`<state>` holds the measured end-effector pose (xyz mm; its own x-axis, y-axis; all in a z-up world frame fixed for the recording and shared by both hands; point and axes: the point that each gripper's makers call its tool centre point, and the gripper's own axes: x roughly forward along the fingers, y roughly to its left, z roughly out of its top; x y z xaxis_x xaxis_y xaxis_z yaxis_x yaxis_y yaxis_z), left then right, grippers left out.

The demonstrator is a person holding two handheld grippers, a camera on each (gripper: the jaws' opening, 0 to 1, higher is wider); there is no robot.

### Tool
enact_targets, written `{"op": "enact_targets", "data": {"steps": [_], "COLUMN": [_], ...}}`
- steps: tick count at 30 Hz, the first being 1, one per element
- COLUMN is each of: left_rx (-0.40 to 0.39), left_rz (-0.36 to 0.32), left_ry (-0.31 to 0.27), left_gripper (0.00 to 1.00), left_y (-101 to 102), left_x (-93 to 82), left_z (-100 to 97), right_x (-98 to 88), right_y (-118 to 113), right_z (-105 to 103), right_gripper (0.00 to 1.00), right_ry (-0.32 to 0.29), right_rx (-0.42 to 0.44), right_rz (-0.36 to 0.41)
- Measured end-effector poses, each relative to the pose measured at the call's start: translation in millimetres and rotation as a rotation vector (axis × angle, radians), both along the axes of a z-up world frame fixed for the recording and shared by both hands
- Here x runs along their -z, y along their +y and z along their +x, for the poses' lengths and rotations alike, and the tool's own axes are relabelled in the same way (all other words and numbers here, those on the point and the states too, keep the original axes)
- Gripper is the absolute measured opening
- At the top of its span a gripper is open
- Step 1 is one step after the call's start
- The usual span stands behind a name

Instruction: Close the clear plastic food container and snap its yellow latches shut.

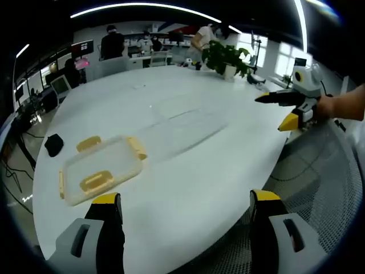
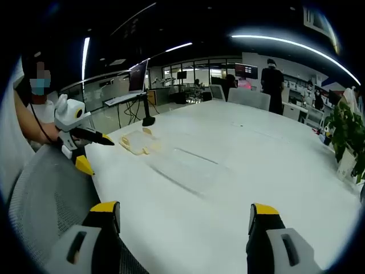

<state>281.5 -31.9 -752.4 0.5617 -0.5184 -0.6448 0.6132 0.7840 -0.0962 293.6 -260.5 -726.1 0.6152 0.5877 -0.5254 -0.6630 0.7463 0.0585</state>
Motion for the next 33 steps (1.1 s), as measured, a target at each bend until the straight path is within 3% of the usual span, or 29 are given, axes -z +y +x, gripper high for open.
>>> {"op": "enact_targets", "data": {"steps": [11,33], "left_rx": [-0.019,0.010], "left_rz": [-0.016,0.004], "left_ry": [-0.009,0.001], "left_gripper": [0.90,0.90], "left_y": [2.3,-1.1], "left_x": [-2.1,1.3], "left_z": [2.5,-0.2], "right_x": [3.6,1.0], "right_y": [5.6,0.6], "right_z": [-3.9,-0.3], "right_gripper": [0.93,0.92], "right_ry": [0.007,-0.002], "right_rx": [-0.031,-0.004], "right_rz": [-0.018,-0.005]}}
